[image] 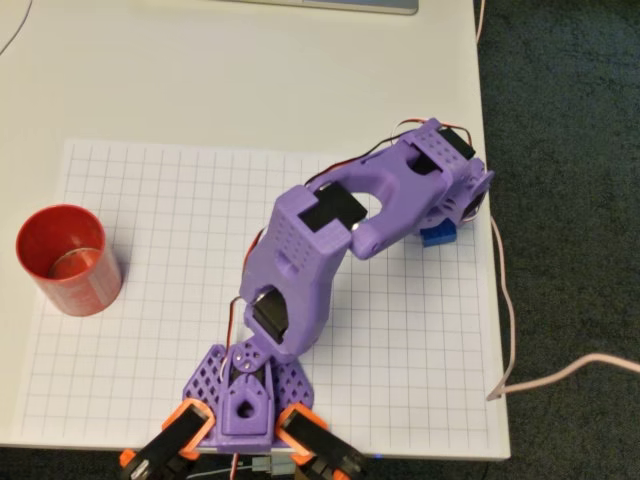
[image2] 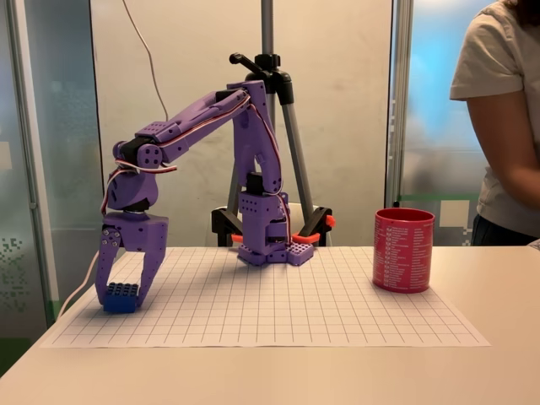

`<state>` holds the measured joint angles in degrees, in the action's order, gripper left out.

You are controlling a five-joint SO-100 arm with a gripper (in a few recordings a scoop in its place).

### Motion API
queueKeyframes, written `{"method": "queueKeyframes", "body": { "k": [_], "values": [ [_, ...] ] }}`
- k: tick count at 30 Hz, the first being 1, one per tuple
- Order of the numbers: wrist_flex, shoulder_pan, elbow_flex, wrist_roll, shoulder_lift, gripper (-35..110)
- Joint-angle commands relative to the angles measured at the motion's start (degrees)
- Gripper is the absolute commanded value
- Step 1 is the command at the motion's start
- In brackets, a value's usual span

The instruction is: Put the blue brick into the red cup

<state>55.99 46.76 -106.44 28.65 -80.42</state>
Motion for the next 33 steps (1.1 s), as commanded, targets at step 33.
{"method": "queueKeyframes", "body": {
  "k": [33],
  "values": [
    [14.94,-37.44,15.82,-13.89,-39.37,0]
  ]
}}
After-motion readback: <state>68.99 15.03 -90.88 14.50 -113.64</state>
